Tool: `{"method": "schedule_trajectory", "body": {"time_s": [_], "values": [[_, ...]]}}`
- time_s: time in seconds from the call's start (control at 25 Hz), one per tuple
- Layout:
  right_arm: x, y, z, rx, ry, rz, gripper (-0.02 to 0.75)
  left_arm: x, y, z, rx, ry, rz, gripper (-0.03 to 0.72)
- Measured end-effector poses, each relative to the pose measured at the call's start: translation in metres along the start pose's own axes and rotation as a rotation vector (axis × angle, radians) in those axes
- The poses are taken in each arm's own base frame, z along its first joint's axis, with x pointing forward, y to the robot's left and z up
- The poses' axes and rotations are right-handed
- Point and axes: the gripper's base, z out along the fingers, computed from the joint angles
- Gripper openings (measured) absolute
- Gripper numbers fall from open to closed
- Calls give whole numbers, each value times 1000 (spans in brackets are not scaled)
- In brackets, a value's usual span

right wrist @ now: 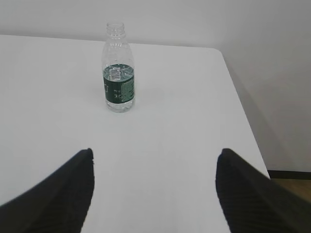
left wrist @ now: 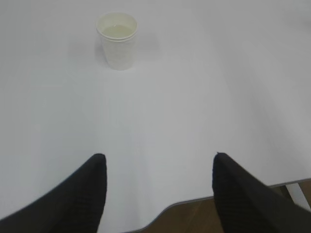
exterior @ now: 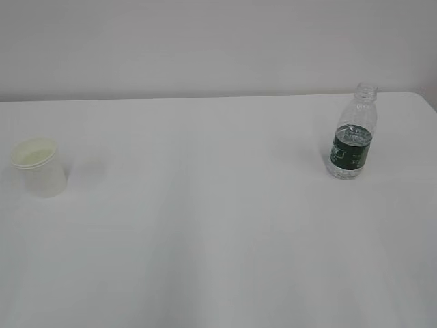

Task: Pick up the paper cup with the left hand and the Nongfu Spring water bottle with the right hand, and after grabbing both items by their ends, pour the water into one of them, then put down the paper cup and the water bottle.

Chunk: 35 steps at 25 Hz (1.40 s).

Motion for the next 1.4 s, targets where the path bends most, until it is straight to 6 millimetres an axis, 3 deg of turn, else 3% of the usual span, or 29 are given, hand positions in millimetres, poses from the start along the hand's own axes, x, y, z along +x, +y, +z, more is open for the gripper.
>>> {"method": "schedule_trajectory", "body": {"time_s": [0.56,1.4], "values": [[0,1,0,-34,-2,-12,592,9,-2,-10,-3,-78,16,466],[2,2,-8,-49,90,-2,591,9,-2,-10,-3,-78,16,449]]}}
